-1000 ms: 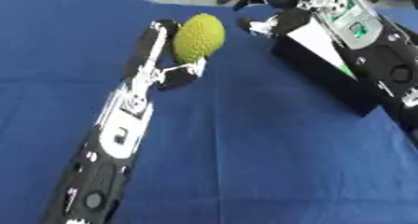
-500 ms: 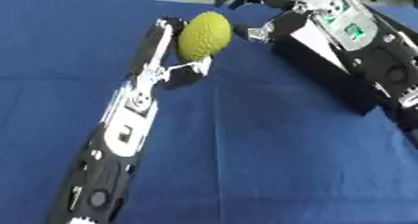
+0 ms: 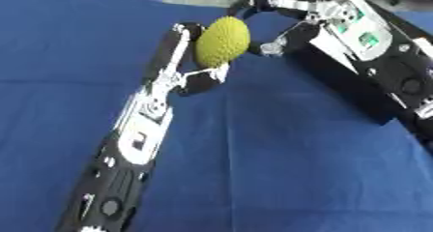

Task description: Pick up the objects with one hand, pass them to the other hand, and then place them into the box on the other side of the table.

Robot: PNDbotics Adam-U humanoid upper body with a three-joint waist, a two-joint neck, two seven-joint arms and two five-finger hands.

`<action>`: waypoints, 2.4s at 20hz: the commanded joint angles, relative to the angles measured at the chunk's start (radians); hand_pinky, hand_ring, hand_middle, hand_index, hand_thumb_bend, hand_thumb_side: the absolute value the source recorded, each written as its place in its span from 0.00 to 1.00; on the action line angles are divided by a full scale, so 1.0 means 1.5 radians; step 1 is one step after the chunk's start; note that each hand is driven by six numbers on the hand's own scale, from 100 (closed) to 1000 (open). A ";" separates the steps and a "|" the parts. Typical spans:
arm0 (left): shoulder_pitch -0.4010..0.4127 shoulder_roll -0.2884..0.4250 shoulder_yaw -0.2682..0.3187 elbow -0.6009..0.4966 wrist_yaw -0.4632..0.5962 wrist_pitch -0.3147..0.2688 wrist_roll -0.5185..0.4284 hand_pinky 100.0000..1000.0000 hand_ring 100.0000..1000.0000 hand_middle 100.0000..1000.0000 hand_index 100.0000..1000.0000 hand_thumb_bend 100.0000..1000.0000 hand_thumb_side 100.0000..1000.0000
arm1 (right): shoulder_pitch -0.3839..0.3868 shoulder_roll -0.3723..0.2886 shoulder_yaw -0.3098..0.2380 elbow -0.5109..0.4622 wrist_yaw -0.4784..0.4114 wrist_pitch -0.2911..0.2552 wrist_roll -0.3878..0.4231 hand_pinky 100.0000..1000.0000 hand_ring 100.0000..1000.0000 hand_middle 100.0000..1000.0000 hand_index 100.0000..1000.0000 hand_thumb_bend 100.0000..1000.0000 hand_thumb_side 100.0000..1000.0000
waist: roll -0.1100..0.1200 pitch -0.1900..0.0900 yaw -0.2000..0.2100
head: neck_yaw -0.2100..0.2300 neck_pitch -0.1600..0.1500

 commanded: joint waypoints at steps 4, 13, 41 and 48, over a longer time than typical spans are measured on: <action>-0.015 -0.012 -0.004 -0.010 -0.003 0.000 0.000 0.51 0.49 0.37 0.44 0.00 0.00 | -0.012 -0.009 0.006 -0.009 -0.012 -0.176 0.176 0.88 1.00 0.85 0.93 0.17 0.33 | -0.005 -0.001 -0.003 | -0.002 0.006; -0.013 -0.011 -0.003 -0.010 -0.007 0.002 -0.002 0.51 0.49 0.38 0.44 0.00 0.00 | -0.009 -0.014 0.026 -0.050 -0.057 -0.145 0.176 0.88 1.00 0.86 0.93 0.17 0.25 | -0.004 0.001 -0.003 | -0.002 0.013; -0.006 -0.003 0.006 -0.014 -0.005 0.008 0.002 0.52 0.49 0.38 0.44 0.00 0.00 | -0.004 -0.021 0.020 -0.065 -0.095 -0.104 0.176 0.87 1.00 0.84 0.93 0.24 0.01 | 0.000 0.009 -0.005 | 0.005 0.008; -0.004 -0.004 0.006 -0.008 -0.011 0.006 0.000 0.52 0.50 0.38 0.44 0.00 0.00 | -0.007 -0.020 0.024 -0.082 -0.117 -0.074 0.176 0.87 1.00 0.85 0.93 0.23 0.01 | 0.000 0.011 -0.005 | 0.005 0.009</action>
